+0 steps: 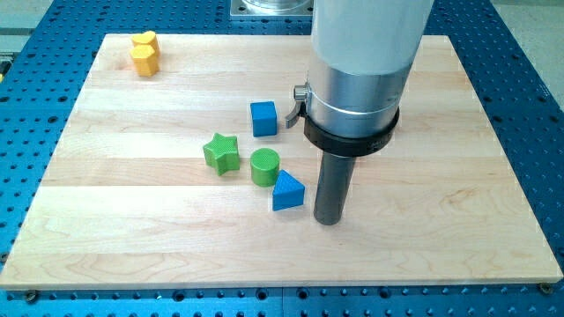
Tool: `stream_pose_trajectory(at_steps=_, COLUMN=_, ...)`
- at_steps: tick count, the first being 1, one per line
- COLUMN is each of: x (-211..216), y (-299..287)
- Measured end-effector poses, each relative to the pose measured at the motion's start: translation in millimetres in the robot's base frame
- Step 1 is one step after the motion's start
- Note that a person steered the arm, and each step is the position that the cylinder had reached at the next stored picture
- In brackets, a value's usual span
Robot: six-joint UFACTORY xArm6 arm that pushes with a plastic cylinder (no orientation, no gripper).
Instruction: Slide the green star vertically above the green circle
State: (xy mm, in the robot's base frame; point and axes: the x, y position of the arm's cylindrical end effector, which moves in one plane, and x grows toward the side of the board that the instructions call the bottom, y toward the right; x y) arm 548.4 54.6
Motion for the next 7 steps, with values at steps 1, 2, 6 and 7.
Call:
stream_pose_trajectory(at_steps=1, x=-2.9, y=8.3)
stream_pose_trajectory(at_steps=2, x=-36.5, y=50.2)
stream_pose_trajectory(at_steps=6, x=-60.5, y=-78.3)
stream_pose_trajectory(at_steps=7, x=-60.4, y=-89.6)
